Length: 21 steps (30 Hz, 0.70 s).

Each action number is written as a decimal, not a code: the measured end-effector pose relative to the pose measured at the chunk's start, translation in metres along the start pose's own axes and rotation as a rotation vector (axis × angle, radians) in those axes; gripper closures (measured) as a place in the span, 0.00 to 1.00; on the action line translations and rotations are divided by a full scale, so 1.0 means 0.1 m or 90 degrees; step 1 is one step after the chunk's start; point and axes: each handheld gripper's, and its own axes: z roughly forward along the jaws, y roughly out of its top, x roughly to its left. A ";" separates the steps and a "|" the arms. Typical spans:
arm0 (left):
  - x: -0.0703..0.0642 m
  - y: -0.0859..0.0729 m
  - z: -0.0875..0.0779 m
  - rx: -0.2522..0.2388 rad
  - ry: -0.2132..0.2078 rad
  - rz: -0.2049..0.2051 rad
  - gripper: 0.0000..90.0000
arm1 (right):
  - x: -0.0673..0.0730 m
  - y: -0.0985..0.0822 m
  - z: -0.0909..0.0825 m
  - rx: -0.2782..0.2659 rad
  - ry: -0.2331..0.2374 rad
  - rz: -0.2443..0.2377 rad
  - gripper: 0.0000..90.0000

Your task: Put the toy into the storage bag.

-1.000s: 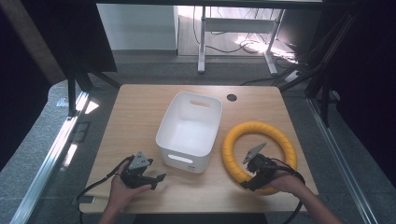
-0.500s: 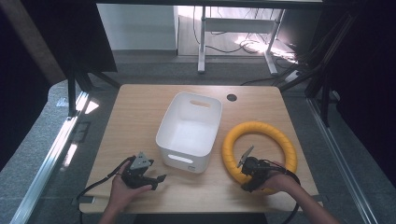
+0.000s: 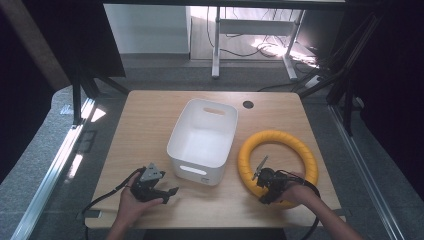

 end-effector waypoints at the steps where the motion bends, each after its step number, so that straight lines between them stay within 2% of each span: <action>1: 0.00 0.00 0.00 0.000 0.000 0.000 0.25 | -0.01 0.01 0.00 0.002 0.003 -0.001 0.57; 3: 0.00 0.00 0.00 -0.004 0.001 -0.002 0.25 | -0.01 0.00 0.00 -0.002 0.006 -0.001 0.57; 4: 0.00 0.00 0.00 -0.004 0.002 -0.002 0.25 | -0.03 -0.01 0.00 -0.017 0.018 0.007 0.58; 7: 0.00 0.00 0.00 -0.002 0.004 -0.001 0.25 | -0.05 -0.04 -0.01 -0.029 0.026 0.007 0.58; 8: 0.00 0.00 0.00 -0.002 0.003 -0.001 0.25 | -0.07 -0.06 -0.05 -0.049 0.034 0.011 0.58; 9: 0.00 0.00 0.00 -0.002 0.003 -0.001 0.25 | -0.07 -0.06 -0.05 -0.049 0.034 0.011 0.58; 11: 0.00 0.00 0.01 -0.002 0.003 -0.001 0.25 | -0.10 -0.10 -0.13 -0.083 0.044 0.022 0.58; 12: 0.00 0.00 0.01 -0.002 0.004 -0.001 0.25 | -0.12 -0.13 -0.19 -0.110 0.053 0.029 0.58; 14: 0.00 0.00 0.00 -0.002 0.004 -0.001 0.25 | -0.14 -0.14 -0.22 -0.124 0.058 0.034 0.58; 17: 0.00 0.00 0.00 -0.003 0.005 -0.002 0.25 | -0.20 -0.22 -0.35 -0.187 0.081 0.053 0.58; 20: 0.01 0.00 0.01 -0.002 0.005 -0.001 0.25 | -0.25 -0.25 -0.43 -0.223 0.101 0.068 0.58; 21: 0.01 0.00 0.01 -0.002 0.005 -0.001 0.25 | -0.25 -0.25 -0.43 -0.223 0.101 0.068 0.58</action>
